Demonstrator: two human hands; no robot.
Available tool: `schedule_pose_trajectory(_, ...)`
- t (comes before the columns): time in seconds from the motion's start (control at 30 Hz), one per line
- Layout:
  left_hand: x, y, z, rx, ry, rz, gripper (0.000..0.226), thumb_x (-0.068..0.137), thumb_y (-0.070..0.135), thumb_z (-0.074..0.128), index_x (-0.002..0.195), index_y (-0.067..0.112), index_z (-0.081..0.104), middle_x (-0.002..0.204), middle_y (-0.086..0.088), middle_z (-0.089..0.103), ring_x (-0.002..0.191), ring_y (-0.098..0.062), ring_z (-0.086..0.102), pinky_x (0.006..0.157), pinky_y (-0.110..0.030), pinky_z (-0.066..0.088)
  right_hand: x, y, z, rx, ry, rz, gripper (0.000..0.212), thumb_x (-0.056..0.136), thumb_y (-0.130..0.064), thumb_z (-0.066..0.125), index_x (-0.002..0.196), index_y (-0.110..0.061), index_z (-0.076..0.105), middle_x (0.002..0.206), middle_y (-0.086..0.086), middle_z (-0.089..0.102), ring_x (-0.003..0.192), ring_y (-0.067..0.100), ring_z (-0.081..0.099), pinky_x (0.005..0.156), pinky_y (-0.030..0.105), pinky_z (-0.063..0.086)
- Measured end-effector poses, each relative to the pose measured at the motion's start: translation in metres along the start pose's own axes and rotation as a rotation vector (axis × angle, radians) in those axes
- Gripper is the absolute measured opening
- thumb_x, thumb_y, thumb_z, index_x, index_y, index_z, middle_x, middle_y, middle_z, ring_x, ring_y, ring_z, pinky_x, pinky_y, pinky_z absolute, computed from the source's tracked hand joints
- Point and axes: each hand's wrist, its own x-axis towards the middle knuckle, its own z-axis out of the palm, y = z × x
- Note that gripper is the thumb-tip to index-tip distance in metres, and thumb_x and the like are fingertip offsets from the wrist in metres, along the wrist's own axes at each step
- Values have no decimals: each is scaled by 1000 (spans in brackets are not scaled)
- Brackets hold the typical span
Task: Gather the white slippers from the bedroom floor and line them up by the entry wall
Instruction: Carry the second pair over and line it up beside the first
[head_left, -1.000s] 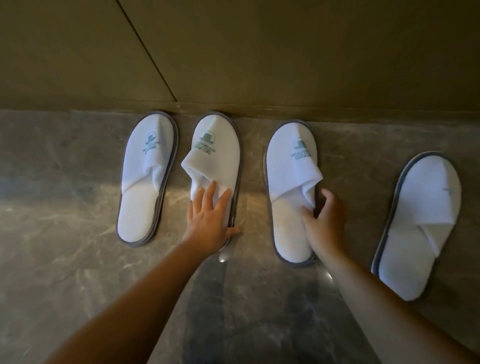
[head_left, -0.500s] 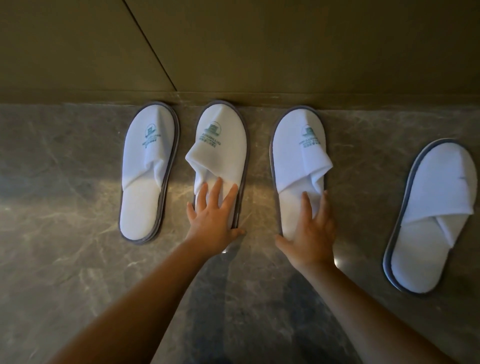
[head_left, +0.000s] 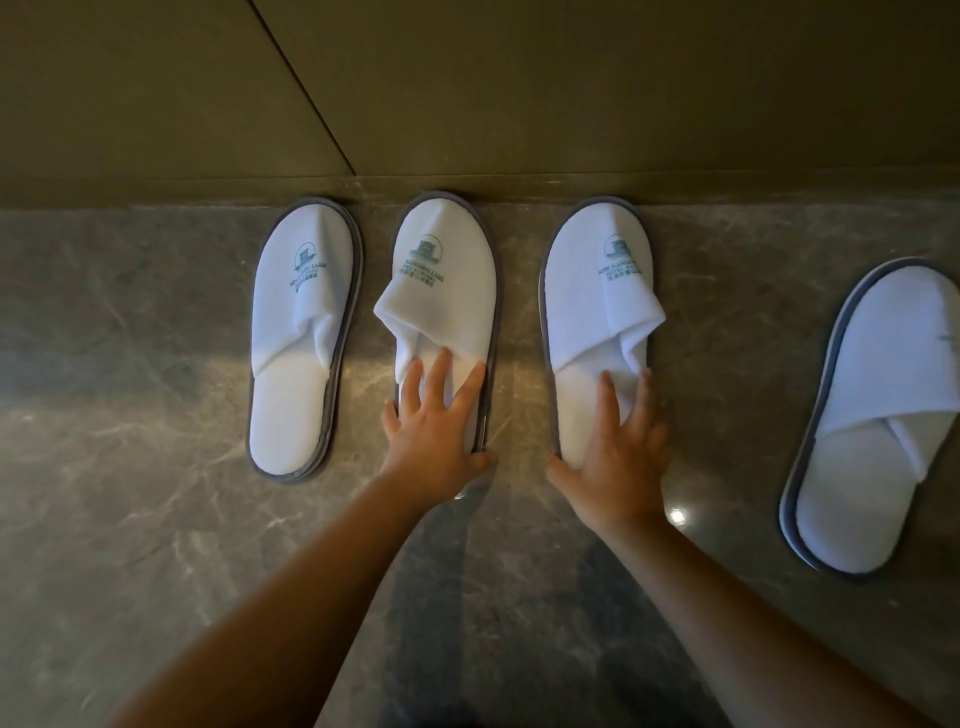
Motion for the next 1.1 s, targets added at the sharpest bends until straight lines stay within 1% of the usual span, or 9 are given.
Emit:
schedule_pose_trajectory(0.37,-1,-1,-1,12,23,13,92,71,51,61,138,35,0,153,-3,-10,139,-34,-14,110,-61,1,-1,-5,-4,-29,-26,-39,95,71,-54,61,142,-22,7,155,15,1,136,36,14,108,48,27)
schedule_pose_trajectory(0.47,-4,6,-3,-1,110,2,84,73,52,58,138,32,10,153,-4,3,139,-33,-3,111,-58,0,1,0,-20,-11,-3,-66,88,75,-55,56,142,-21,10,155,15,8,139,35,14,111,49,22)
schedule_pose_trajectory(0.57,-8,27,-2,-15,197,112,74,75,49,58,136,29,21,152,-6,15,138,-32,9,112,-51,6,2,22,-47,82,89,-48,81,75,-45,63,139,-16,24,151,18,22,137,36,22,109,51,23)
schedule_pose_trajectory(0.63,-7,47,2,-26,205,200,75,75,49,57,137,28,21,153,-6,17,139,-32,12,112,-48,9,-2,45,-63,131,190,31,78,74,-35,67,137,-11,29,148,22,28,135,38,26,107,53,26)
schedule_pose_trajectory(0.73,3,75,12,-26,117,286,81,76,55,51,140,30,8,156,-3,3,142,-29,2,113,-47,5,-9,85,-76,135,270,232,81,73,-30,69,138,-10,25,149,21,25,136,36,23,108,51,24)
schedule_pose_trajectory(0.83,12,94,20,-37,90,355,80,77,52,53,141,26,10,156,-7,6,142,-30,0,113,-50,7,-20,120,-79,106,247,362,91,72,-34,70,141,-12,15,151,21,17,138,37,18,111,50,20)
schedule_pose_trajectory(0.93,16,102,28,2,80,347,80,77,48,56,141,23,15,154,-10,12,141,-32,5,113,-50,9,-27,141,-77,110,239,479,100,67,-40,73,141,-9,13,147,25,24,133,40,26,107,50,25)
schedule_pose_trajectory(1.0,18,102,31,43,77,328,79,76,47,57,140,22,17,154,-12,13,141,-33,6,113,-50,10,-29,145,-73,110,208,518,108,63,-46,74,141,-8,11,147,25,25,132,40,28,106,50,27)
schedule_pose_trajectory(1.1,19,100,32,77,58,310,80,77,49,56,141,23,16,154,-11,12,141,-33,4,114,-49,8,-29,145,-62,83,127,525,116,60,-59,70,142,-12,3,150,24,15,135,40,23,106,52,30)
